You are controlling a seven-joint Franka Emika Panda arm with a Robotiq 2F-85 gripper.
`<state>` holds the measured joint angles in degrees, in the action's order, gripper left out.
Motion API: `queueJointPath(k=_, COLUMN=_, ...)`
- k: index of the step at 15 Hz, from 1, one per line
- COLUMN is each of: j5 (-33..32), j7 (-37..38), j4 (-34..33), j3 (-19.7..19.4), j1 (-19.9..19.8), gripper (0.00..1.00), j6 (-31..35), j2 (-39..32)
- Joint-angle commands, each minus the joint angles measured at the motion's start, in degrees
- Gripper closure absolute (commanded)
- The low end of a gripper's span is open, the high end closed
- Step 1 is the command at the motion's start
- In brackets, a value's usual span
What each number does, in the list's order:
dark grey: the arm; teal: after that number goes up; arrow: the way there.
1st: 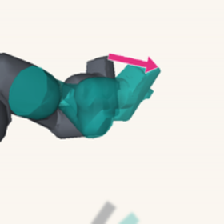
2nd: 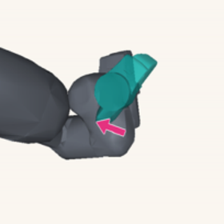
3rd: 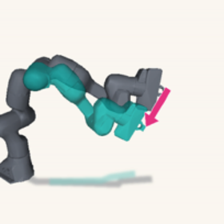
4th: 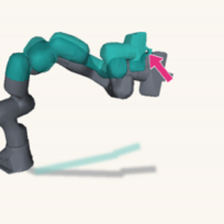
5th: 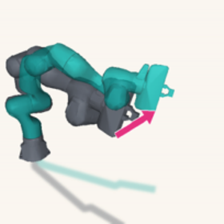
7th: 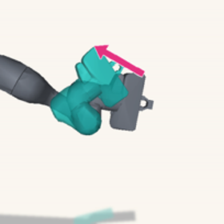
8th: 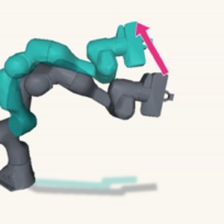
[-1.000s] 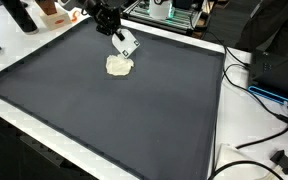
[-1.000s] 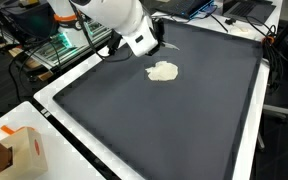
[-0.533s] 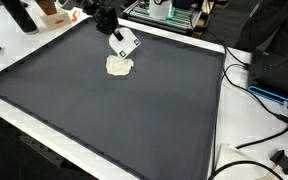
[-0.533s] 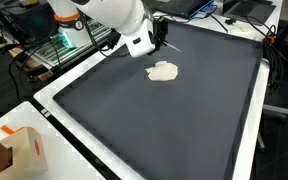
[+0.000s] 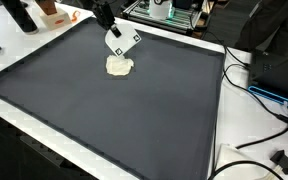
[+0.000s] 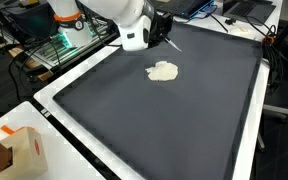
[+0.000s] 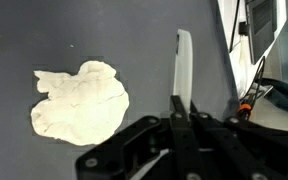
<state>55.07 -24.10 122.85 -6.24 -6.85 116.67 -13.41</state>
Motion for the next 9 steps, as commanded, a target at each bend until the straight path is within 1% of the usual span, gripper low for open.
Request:
queueJointPath(k=1, j5=-2.1, j7=10.1, j4=2.3, j3=-0.1, j1=0.4, gripper=0.99, j6=0.9, j2=4.3)
queueJointPath(k=5, j5=-6.0, j7=22.8, j4=3.2, j3=-0.1, j1=1.2, gripper=0.99, j6=0.9, j2=8.1)
queueJointPath(k=9, j5=-12.4, j7=36.0, j4=3.8, j3=0.1, j1=2.0, gripper=0.99, j6=2.0, j2=12.2)
